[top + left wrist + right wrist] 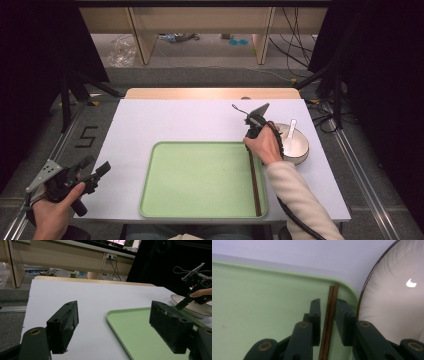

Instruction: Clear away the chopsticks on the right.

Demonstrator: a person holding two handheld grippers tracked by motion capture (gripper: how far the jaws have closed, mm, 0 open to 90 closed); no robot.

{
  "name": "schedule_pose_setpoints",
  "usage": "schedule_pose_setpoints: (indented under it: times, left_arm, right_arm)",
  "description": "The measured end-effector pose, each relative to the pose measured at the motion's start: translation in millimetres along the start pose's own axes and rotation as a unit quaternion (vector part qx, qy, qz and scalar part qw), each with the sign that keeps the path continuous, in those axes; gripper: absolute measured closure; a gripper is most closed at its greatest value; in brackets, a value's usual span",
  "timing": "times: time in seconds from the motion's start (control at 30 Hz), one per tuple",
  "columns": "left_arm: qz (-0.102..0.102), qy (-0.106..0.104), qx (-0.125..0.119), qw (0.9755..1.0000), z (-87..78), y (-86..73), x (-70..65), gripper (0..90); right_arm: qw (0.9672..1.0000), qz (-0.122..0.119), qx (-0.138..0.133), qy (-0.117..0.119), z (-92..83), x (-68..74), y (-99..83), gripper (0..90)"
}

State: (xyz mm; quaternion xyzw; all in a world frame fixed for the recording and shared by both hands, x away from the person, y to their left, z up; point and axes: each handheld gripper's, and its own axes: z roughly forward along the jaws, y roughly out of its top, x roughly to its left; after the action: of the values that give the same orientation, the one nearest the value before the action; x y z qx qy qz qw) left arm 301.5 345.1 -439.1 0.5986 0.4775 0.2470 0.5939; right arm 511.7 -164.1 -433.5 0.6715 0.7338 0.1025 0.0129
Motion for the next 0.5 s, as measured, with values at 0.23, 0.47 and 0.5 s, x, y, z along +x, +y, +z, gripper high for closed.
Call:
schedule_pose_setpoints:
  times: [0.23, 0.47, 0.5]
  left_arm:
    - [-0.006, 0.007, 0.003, 1.0, -0.7, 0.2, -1.5, 23.3]
    - [-0.005, 0.006, 0.003, 1.0, -0.6, 0.2, -1.5, 23.3]
    - [-0.005, 0.006, 0.002, 1.0, -0.5, 0.1, -1.5, 23.3]
  right_arm:
    - [0.992, -0.089, -0.077, 0.047, -8.1, 1.3, -6.2, 65.6]
    - [0.9731, -0.161, -0.154, 0.057, -17.3, 1.0, -15.5, 57.1]
    - [0.971, -0.165, -0.161, 0.064, -18.5, 0.1, -17.6, 55.7]
